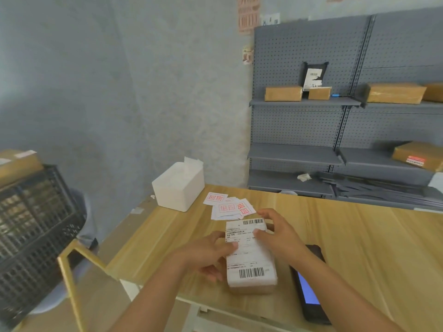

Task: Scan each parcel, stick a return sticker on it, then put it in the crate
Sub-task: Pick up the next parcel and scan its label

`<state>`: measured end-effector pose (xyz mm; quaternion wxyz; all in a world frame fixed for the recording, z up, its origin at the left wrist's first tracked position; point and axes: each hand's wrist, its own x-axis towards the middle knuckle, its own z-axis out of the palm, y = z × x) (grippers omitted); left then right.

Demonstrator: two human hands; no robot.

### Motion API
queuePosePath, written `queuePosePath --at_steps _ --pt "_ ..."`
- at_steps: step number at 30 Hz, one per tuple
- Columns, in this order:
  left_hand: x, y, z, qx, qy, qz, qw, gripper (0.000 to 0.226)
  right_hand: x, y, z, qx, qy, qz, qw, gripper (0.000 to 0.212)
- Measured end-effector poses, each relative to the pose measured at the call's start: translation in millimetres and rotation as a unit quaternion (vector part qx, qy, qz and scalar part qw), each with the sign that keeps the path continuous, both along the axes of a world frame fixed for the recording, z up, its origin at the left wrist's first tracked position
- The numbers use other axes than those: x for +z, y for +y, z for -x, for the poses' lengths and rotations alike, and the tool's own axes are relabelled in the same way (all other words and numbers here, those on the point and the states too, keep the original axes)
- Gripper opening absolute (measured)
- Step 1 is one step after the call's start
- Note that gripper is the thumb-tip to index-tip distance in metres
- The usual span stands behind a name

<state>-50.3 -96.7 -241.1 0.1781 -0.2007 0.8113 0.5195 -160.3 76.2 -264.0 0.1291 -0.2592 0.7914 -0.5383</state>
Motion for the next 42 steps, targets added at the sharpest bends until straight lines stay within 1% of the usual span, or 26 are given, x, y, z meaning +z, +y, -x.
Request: queuePosePath --at_steps 2,4,6,8,10,12,14,16,18,19,22,27,32,34,37,40,42 --pt "-6 -7 4 0.009 0.006 -0.008 1.0 0.075 -2 -3 -4 0.01 -0.002 0.006 1.0 0.041" --pt "-13 -12 9 0.008 0.011 -0.045 0.999 0.081 -3 -3 -8 0.016 -0.008 0.019 1.0 0.044" --pt "-21 -15 14 0.019 0.02 -0.093 0.995 0.08 -2 -1 -10 0.023 -0.021 0.035 0.999 0.047" --pt "-26 -18 16 0.031 0.03 -0.12 0.992 0.077 0 0 -14 0.021 -0.022 0.033 0.999 0.046" --pt "-30 -19 18 0.044 0.046 -0.125 0.99 0.075 1 5 -14 -0.042 0.009 0.005 0.999 0.045" --pt "-32 -19 21 0.087 0.076 -0.116 0.987 0.07 -2 19 -11 -0.139 0.046 -0.085 0.986 0.055" --pt "-31 -17 23 0.126 0.115 -0.102 0.98 0.061 -9 39 -11 -0.19 0.049 -0.225 0.954 0.071" --pt "-28 -12 26 0.136 0.146 -0.085 0.976 0.06 -21 59 -15 -0.199 0.013 -0.357 0.912 0.09" --pt "-26 -5 31 0.143 0.179 -0.066 0.971 0.066 -32 70 -21 -0.192 -0.025 -0.429 0.882 0.103" --pt "-26 -2 33 0.148 0.194 -0.056 0.968 0.067 -36 72 -25 -0.191 -0.028 -0.446 0.874 0.104" --pt "-27 4 38 0.156 0.208 -0.029 0.965 0.064 -44 75 -32 -0.205 -0.006 -0.461 0.863 0.098" --pt "-27 2 39 0.16 0.201 -0.034 0.966 0.062 -49 77 -37 -0.227 0.011 -0.458 0.86 0.093" --pt "-29 7 38 0.16 0.215 -0.002 0.963 0.072 -52 75 -38 -0.259 0.0 -0.441 0.859 0.09" --pt "-30 9 38 0.158 0.218 0.009 0.963 0.076 -55 76 -39 -0.273 0.007 -0.44 0.855 0.087" --pt "-30 11 37 0.153 0.221 0.013 0.963 0.077 -57 77 -39 -0.275 0.024 -0.444 0.852 0.087" --pt "-30 11 38 0.152 0.221 0.021 0.963 0.075 -58 81 -40 -0.273 0.043 -0.433 0.858 0.084" --pt "-32 10 40 0.154 0.221 0.028 0.963 0.072 -55 85 -41 -0.259 0.059 -0.418 0.869 0.079"
